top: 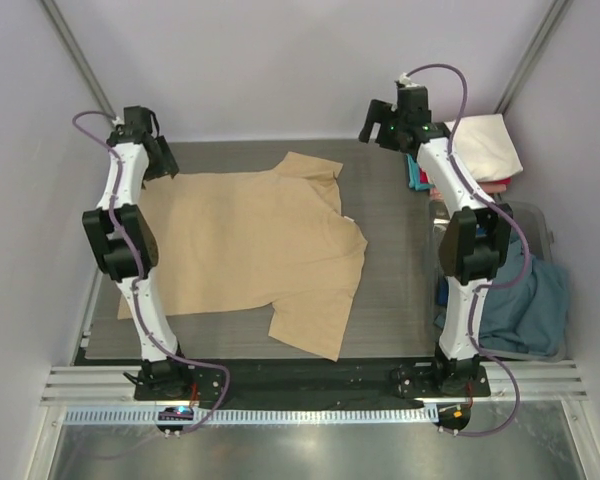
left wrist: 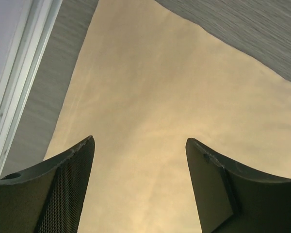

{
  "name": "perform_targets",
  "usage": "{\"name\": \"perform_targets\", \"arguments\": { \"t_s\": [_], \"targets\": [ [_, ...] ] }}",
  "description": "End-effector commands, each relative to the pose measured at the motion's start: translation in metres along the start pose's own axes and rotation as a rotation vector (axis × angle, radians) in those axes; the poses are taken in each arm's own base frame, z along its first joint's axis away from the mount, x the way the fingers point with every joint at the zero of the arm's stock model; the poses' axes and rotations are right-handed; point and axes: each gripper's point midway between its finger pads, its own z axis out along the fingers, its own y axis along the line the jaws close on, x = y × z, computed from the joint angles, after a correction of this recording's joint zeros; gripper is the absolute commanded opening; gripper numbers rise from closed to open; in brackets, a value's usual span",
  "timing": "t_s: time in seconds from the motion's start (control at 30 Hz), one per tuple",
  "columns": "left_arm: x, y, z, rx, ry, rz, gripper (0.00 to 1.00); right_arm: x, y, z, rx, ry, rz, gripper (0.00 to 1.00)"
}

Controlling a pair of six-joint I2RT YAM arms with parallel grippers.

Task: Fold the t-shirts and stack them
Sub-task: Flatten the tshirt out

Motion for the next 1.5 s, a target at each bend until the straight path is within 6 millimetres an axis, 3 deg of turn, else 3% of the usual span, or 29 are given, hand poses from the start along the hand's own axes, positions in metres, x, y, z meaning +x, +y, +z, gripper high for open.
{"name": "perform_targets", "arguments": {
  "t_s": [0.0, 0.03, 0.07, 0.1, 0.13, 0.2, 0.23, 0.27, 0.3, 0.37, 0.4, 0.53, 0.57, 0.6, 0.63, 0.67, 0.7, 0.73, 0.93, 0.97, 1.07, 1.13, 1.17, 1.23, 1.27, 1.33, 1.37, 1.43, 1.47],
  "targets": [
    [-0.011, 0.019, -0.064, -0.044, -0.112, -0.068, 0.77, 0.023, 0.069, -0.031, -0.168, -0.01, -0.013, 0.95],
    [-0.012, 0.021, -0.083, -0.034, -0.145, -0.092, 0.77, 0.043, 0.091, -0.033, -0.214, 0.023, -0.026, 0.95],
    [-0.005, 0.023, -0.086, -0.035, -0.143, -0.104, 0.76, 0.068, 0.094, -0.028, -0.221, 0.066, -0.024, 0.95],
    [0.018, 0.026, -0.078, -0.041, -0.093, -0.113, 0.76, 0.074, 0.105, -0.026, -0.246, 0.064, -0.019, 0.95],
    [0.023, 0.025, -0.092, -0.019, -0.104, -0.165, 0.75, 0.093, 0.115, -0.017, -0.26, 0.1, -0.027, 0.94],
    [0.056, 0.024, -0.086, 0.008, -0.043, -0.207, 0.74, 0.099, 0.125, -0.007, -0.273, 0.114, -0.022, 0.92],
    [0.066, 0.018, -0.087, 0.046, -0.032, -0.218, 0.72, 0.112, 0.125, 0.007, -0.269, 0.145, -0.019, 0.91],
    [0.07, 0.015, -0.1, 0.068, -0.06, -0.239, 0.72, 0.107, 0.136, 0.009, -0.297, 0.136, -0.02, 0.9],
    [0.091, 0.017, -0.092, 0.065, -0.036, -0.231, 0.73, 0.108, 0.137, 0.016, -0.3, 0.141, -0.02, 0.88],
    [0.105, 0.016, -0.103, 0.066, -0.049, -0.226, 0.72, 0.111, 0.14, 0.035, -0.295, 0.148, -0.036, 0.86],
    [0.124, 0.018, -0.098, 0.058, -0.018, -0.219, 0.72, 0.115, 0.138, 0.041, -0.285, 0.161, -0.04, 0.86],
    [0.15, 0.004, -0.117, 0.127, -0.002, -0.187, 0.71, 0.128, 0.128, 0.079, -0.228, 0.176, -0.061, 0.84],
    [0.155, 0.001, -0.121, 0.123, -0.015, -0.156, 0.71, 0.12, 0.132, 0.083, -0.229, 0.154, -0.062, 0.83],
    [0.158, 0.005, -0.129, 0.125, -0.031, -0.149, 0.71, 0.134, 0.125, 0.098, -0.207, 0.175, -0.065, 0.83],
    [0.162, 0.007, -0.132, 0.127, -0.029, -0.144, 0.71, 0.135, 0.123, 0.104, -0.199, 0.171, -0.068, 0.82],
    [0.17, -0.004, -0.139, 0.154, -0.028, -0.107, 0.71, 0.126, 0.127, 0.108, -0.199, 0.145, -0.072, 0.83],
    [0.177, -0.002, -0.143, 0.159, -0.028, -0.093, 0.71, 0.139, 0.117, 0.123, -0.169, 0.16, -0.073, 0.83],
    [0.181, -0.003, -0.147, 0.17, -0.027, -0.077, 0.71, 0.139, 0.114, 0.128, -0.16, 0.155, -0.073, 0.83],
    [0.201, 0.001, -0.149, 0.16, -0.03, -0.026, 0.71, 0.13, 0.087, 0.171, -0.071, 0.065, -0.05, 0.84],
    [0.199, -0.003, -0.151, 0.171, -0.033, -0.017, 0.71, 0.108, 0.087, 0.175, -0.078, -0.004, -0.039, 0.84],
    [0.198, -0.006, -0.15, 0.177, -0.029, -0.009, 0.71, 0.083, 0.085, 0.186, -0.101, -0.132, -0.032, 0.87],
    [0.199, -0.005, -0.151, 0.174, -0.034, -0.009, 0.7, 0.067, 0.101, 0.183, -0.18, -0.184, -0.07, 0.89],
    [0.199, -0.006, -0.153, 0.181, -0.046, -0.009, 0.7, 0.047, 0.12, 0.172, -0.262, -0.232, -0.087, 0.9],
    [0.197, -0.005, -0.158, 0.168, -0.075, 0.004, 0.7, 0.026, 0.13, 0.157, -0.291, -0.28, -0.111, 0.92],
    [0.196, -0.004, -0.161, 0.167, -0.093, 0.003, 0.7, -0.002, 0.14, 0.134, -0.309, -0.332, -0.112, 0.92],
    [0.196, -0.004, -0.165, 0.165, -0.107, 0.005, 0.71, -0.032, 0.152, 0.101, -0.346, -0.393, -0.123, 0.93],
    [0.195, 0.0, -0.167, 0.154, -0.122, -0.004, 0.71, -0.055, 0.159, 0.066, -0.368, -0.439, -0.126, 0.94],
    [0.194, 0.003, -0.169, 0.144, -0.132, -0.011, 0.72, -0.068, 0.163, 0.034, -0.388, -0.461, -0.125, 0.95],
    [0.193, 0.006, -0.17, 0.13, -0.138, -0.018, 0.72, -0.055, 0.158, 0.027, -0.383, -0.422, -0.11, 0.95]
  ]
}}
